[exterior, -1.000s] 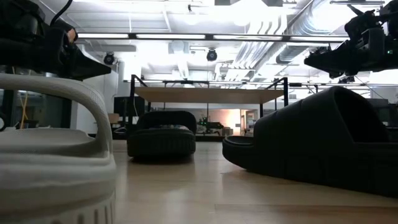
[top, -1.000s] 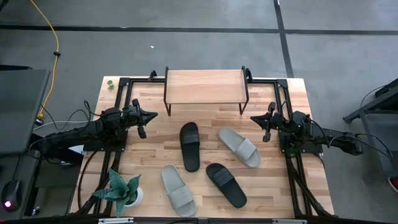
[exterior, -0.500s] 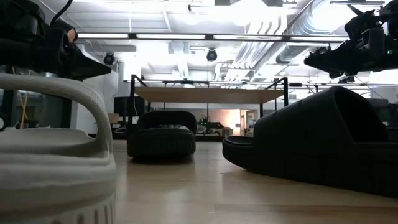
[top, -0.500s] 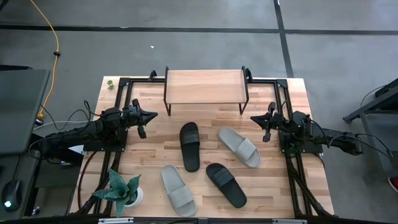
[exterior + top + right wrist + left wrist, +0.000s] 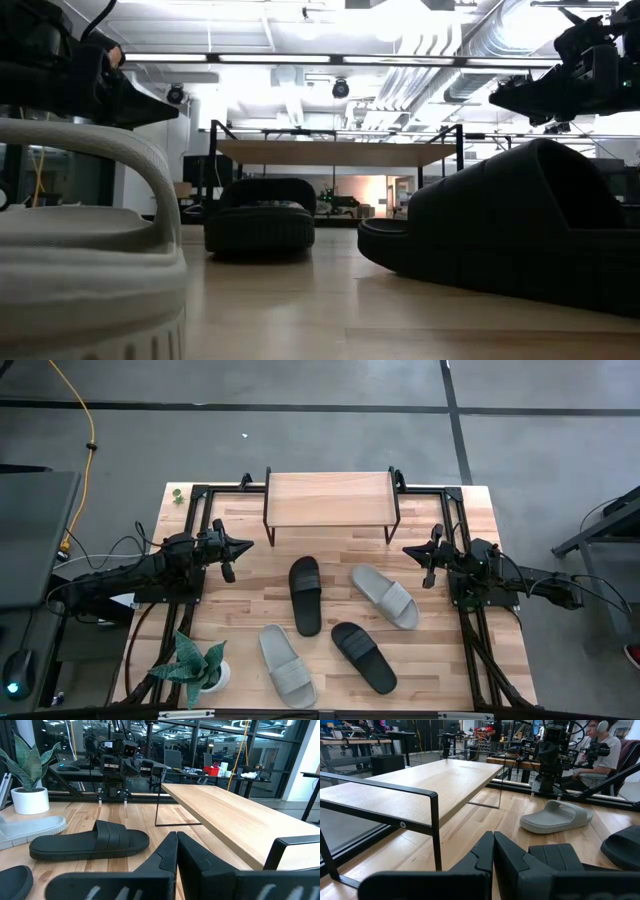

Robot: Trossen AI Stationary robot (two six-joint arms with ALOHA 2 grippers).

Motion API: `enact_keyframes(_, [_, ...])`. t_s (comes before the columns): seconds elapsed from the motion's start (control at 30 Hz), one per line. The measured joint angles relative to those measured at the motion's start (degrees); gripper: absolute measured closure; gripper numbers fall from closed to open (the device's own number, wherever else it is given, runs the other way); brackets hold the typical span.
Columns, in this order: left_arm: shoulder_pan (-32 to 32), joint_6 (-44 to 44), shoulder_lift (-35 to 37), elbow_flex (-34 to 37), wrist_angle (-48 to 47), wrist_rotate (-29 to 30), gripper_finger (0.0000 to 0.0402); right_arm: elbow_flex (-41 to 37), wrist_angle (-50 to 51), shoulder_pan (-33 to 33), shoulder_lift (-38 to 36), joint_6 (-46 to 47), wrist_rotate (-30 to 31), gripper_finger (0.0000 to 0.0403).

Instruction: Pick and place slides into the shelf

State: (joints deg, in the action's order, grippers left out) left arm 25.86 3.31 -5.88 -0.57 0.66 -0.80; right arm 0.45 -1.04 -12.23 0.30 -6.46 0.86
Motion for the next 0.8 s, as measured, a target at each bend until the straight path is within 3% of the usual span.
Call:
enact_keyframes(0.27, [0.01,0.34,0.01,-0.01,0.01,0.00,0.0401,0.00,-0.02,-0.01,0.02,0.09,0.16,0.0402])
enact_keyframes(0.47, [-0.01,6.82,0.00,-0.01,0.01,-0.02,0.0401,0.00,-0.02,0.00,0.00,0.58,-0.83,0.0402])
enact_keyframes(0.8, [0.01,4.66,-0.01,-0.01,0.05,0.96,0.0401,0.02,-0.24,0.00,0.00,-4.59,-1.01,0.0402])
